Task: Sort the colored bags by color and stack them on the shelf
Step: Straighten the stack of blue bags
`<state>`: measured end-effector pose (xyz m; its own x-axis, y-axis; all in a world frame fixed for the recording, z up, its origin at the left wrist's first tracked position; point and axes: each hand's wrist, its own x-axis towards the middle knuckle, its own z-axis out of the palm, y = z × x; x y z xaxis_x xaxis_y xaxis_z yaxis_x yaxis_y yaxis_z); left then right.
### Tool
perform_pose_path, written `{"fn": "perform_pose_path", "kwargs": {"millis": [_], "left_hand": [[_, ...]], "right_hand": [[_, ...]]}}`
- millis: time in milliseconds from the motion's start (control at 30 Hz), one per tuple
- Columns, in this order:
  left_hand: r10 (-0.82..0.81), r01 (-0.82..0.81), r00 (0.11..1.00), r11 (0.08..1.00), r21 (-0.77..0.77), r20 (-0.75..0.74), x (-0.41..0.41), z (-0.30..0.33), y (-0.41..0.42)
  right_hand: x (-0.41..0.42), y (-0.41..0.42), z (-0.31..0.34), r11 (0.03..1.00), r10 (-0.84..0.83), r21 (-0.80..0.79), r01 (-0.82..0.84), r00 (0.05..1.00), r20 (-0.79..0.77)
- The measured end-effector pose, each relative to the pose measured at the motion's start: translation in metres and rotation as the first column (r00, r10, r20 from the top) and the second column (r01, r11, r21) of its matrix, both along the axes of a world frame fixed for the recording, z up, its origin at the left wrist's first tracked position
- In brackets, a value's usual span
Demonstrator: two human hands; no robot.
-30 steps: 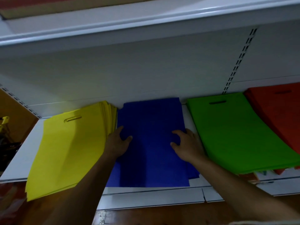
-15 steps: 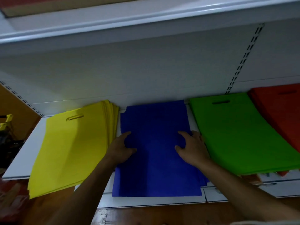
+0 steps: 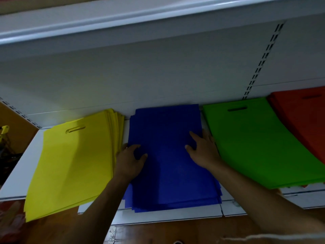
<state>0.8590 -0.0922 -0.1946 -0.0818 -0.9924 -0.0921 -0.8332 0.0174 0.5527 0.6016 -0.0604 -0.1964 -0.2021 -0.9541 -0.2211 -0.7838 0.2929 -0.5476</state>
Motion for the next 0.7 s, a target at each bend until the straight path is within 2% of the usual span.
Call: {"fn": "perform_pose_path", "kwargs": {"millis": [100, 200, 300, 367, 500, 633, 700], "left_hand": [[-0.018, 0.017, 0.998, 1.000, -0.011, -0.056, 0.000, 0.001, 0.000], [-0.045, 0.040, 0.998, 0.994, 0.106, 0.044, -0.002, -0.001, -0.007], [0.059, -0.063, 0.998, 0.991, 0.120, 0.037, -0.002, -0.002, -0.012], [0.093, -0.094, 0.996, 0.988, 0.124, 0.015, -0.001, -0.001, -0.010], [0.078, -0.084, 0.996, 0.988, 0.128, 0.049, 0.002, 0.000, -0.009], [-0.026, 0.027, 1.000, 0.987, 0.157, -0.006, -0.001, 0.000, -0.010], [-0.010, 0.011, 1.000, 0.989, 0.150, -0.013, 0.001, 0.000, -0.011]], "right_hand": [[-0.008, -0.002, -0.004, 1.000, -0.001, -0.007, 0.002, 1.000, 0.029], [-0.006, -0.005, -0.002, 1.000, -0.014, 0.019, 0.013, 0.999, 0.044], [0.000, 0.001, -0.002, 0.996, -0.084, 0.012, 0.083, 0.994, 0.067], [0.004, 0.006, 0.000, 0.996, -0.090, -0.002, 0.091, 0.996, 0.012], [0.009, 0.011, 0.004, 1.000, 0.014, 0.004, -0.014, 1.000, 0.021], [0.005, 0.015, 0.000, 1.000, -0.021, -0.016, 0.021, 0.999, -0.029], [0.006, 0.016, -0.001, 1.000, 0.009, 0.005, -0.009, 1.000, -0.028]]}}
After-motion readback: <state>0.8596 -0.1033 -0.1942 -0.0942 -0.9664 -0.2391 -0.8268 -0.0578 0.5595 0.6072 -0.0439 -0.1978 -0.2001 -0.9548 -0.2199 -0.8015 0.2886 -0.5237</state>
